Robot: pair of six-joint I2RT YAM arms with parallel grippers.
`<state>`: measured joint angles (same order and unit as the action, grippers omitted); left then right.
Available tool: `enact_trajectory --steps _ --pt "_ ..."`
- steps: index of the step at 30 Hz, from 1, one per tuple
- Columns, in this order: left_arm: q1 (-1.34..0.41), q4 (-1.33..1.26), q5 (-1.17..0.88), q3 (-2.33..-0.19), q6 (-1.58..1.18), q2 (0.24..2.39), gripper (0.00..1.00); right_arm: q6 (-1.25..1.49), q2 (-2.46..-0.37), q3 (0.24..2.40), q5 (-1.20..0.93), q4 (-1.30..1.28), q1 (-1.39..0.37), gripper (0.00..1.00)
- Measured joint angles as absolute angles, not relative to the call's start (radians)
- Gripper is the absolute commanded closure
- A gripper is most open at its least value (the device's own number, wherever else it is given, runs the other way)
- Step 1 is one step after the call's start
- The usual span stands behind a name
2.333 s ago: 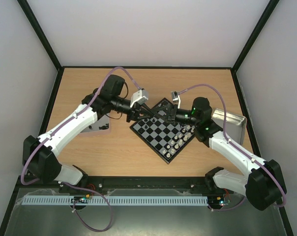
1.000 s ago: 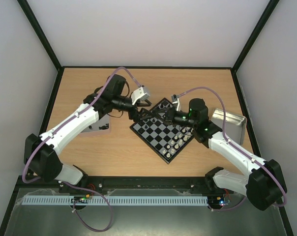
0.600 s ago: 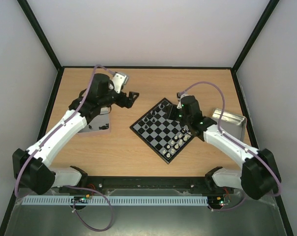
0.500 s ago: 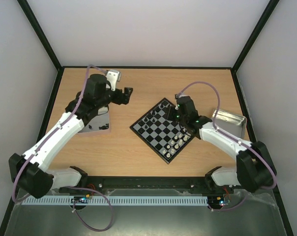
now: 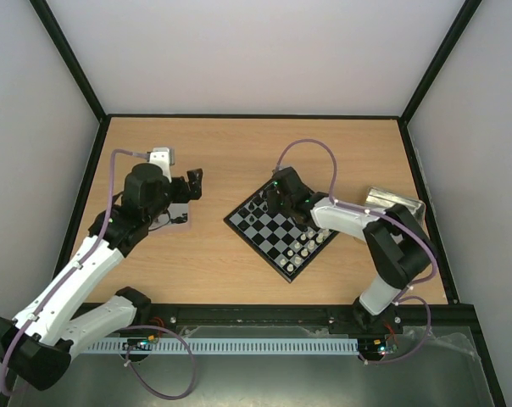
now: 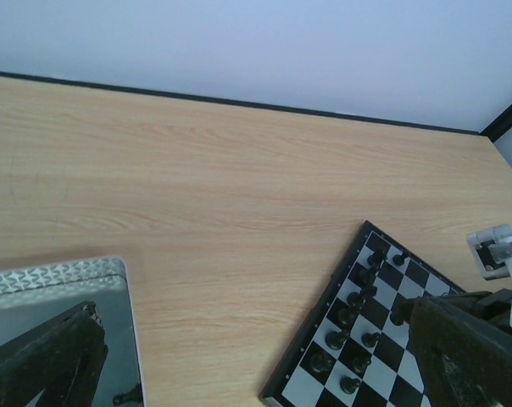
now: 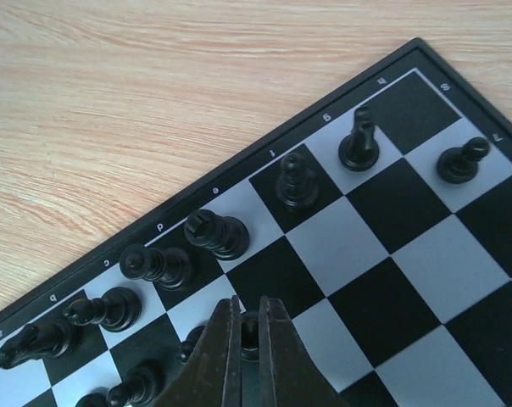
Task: Set up the chess pieces on the board
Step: Place the chess piece on the chessboard.
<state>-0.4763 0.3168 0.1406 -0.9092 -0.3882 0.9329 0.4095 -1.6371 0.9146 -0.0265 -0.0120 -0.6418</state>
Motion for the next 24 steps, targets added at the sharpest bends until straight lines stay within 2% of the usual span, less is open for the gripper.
enact_trajectory --steps 12,21,24 --pt "-0.469 0.328 0.142 -0.881 -0.42 0.931 0.01 0.385 -1.757 0.964 0.026 -0.01 -0.655 0.98" --pt "-0.461 0.329 0.139 -0.881 -0.423 0.947 0.01 0.382 -1.766 0.971 0.027 -0.006 -0.655 0.9" --pt "-0.459 0.329 0.139 -0.881 -0.425 0.95 0.01 0.382 -1.766 0.971 0.025 -0.002 -0.655 0.85"
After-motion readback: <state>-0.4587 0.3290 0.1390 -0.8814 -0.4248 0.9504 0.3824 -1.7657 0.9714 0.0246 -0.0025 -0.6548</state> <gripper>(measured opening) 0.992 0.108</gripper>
